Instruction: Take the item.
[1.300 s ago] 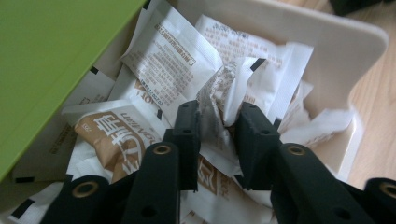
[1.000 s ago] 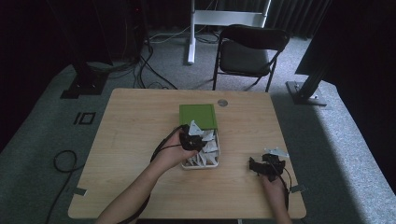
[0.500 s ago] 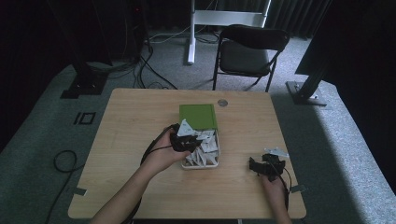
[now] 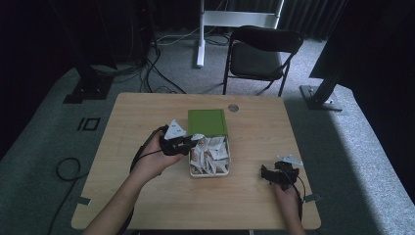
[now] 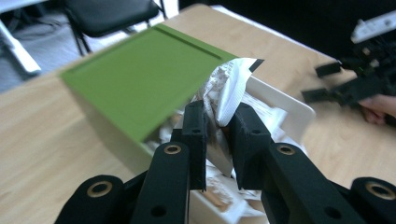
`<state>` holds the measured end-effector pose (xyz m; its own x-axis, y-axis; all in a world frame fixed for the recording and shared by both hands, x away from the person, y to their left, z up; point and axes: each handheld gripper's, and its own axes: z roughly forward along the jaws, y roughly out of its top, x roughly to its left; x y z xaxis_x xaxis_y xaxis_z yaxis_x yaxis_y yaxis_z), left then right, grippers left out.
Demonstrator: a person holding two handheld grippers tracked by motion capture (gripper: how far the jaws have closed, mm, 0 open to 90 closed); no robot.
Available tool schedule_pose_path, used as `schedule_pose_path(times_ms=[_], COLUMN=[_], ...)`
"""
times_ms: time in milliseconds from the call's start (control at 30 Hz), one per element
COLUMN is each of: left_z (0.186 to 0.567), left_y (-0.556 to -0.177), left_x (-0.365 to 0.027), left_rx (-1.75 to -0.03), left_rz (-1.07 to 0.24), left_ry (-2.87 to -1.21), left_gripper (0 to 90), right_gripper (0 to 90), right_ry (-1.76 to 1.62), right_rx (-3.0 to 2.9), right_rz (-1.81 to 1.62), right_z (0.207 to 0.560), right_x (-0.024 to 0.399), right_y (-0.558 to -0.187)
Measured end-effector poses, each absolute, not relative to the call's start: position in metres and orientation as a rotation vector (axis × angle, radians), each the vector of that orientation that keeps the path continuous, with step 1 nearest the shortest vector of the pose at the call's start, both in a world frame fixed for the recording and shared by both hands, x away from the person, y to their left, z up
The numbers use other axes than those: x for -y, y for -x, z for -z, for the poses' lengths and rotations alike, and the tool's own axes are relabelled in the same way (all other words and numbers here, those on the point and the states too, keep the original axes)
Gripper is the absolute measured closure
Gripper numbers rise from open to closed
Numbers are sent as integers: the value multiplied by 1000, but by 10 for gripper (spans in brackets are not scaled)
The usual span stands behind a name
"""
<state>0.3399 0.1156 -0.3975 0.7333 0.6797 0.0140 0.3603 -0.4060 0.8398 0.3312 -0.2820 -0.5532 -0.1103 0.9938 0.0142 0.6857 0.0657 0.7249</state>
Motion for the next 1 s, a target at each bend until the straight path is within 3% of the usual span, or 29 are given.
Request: schedule_pose_path(times_ms=[533,1000], left_z=[407,440], left_y=[-347,-358], left_x=[-173,-231], left_rx=[-935,-1142], left_rz=[-553,-695], left_ry=[-1864,-1766], left_gripper=[776,776], right_gripper=[109,109], right_ry=[-1665,-1667], right_rx=[-1849,-1851], right_rz=[-809,-809], right_z=[553,553], right_x=[282,282], right_y=[-331,-331])
